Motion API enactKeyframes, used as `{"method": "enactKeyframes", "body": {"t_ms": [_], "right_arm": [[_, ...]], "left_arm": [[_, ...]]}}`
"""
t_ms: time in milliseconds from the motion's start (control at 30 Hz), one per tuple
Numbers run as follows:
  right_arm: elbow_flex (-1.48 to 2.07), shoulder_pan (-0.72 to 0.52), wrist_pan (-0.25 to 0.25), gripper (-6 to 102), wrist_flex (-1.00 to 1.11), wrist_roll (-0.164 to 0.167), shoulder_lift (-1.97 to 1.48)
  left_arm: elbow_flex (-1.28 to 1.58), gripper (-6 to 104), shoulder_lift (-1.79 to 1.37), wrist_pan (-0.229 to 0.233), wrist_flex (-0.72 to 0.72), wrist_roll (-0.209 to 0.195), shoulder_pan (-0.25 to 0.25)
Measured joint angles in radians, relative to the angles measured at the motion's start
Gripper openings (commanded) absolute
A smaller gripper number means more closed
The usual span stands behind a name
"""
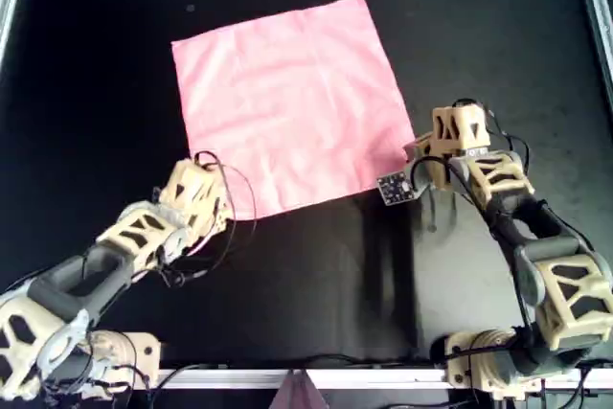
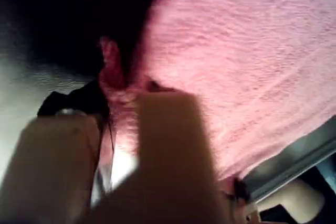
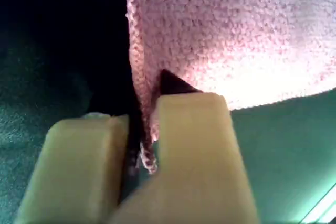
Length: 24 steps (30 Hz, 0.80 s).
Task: Fold a cloth
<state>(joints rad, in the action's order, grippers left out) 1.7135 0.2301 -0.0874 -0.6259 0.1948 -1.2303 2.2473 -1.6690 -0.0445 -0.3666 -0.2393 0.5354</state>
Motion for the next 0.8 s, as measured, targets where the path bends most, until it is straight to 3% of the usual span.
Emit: {"method": "enactKeyframes", "body": {"t_ms": [167, 567, 667, 800], "right_arm": [[0.000, 0.000, 0.000, -1, 0.000, 0.000, 0.002], [0.000, 0.000, 0.000, -1, 0.000, -0.005, 0.002], [0.011, 0.000, 0.000, -1, 0.003, -0.005, 0.002], [0.040, 0.002, 0.000, -1, 0.009, -0.005, -0.021]], "left_arm": [[-0.003, 1, 0.002, 0.000, 0.000, 0.000, 0.000], [-0.003, 1, 0.002, 0.005, -0.002, 0.011, 0.000], [-0.003, -1, 0.002, 0.005, -0.002, 0.052, 0.000], [-0.003, -1, 0.002, 0.005, -0.002, 0.158, 0.000]]}}
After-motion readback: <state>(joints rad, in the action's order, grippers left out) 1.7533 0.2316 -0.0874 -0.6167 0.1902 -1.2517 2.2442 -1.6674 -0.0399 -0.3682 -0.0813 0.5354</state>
